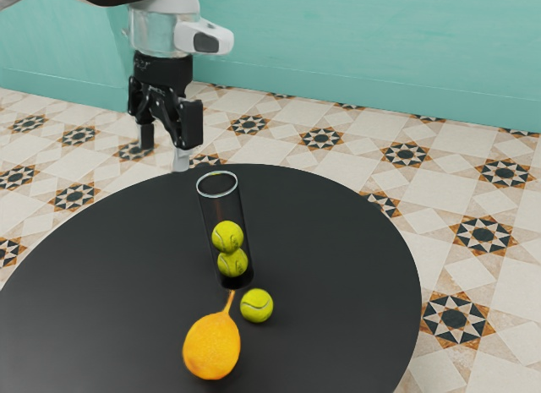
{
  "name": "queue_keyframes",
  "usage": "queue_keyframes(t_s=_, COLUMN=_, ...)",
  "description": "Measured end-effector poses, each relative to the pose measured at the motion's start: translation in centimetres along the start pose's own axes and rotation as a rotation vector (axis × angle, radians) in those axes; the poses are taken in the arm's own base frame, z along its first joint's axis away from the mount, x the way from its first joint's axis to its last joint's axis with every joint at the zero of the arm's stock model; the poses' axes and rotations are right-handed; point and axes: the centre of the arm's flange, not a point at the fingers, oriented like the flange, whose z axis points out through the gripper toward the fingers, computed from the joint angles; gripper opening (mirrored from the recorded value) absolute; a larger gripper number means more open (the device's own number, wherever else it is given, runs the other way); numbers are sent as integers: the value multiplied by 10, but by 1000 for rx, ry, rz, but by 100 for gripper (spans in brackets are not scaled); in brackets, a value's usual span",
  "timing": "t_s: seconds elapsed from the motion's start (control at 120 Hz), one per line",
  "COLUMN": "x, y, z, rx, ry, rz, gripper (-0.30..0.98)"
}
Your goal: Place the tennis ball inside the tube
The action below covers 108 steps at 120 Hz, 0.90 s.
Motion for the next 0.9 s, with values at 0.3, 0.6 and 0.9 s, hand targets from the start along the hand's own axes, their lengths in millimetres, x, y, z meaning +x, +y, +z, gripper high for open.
queue_keyframes(t_s=0.3, x=-19, y=-1, z=42, rx=34, ry=221, rz=9, gripper=69)
queue_keyframes(t_s=0.6, x=36, y=35, z=153, rx=67, ry=263, rz=232, gripper=69)
queue_keyframes(t_s=0.9, x=107, y=56, z=223, rx=17, ry=307, rz=401, gripper=69)
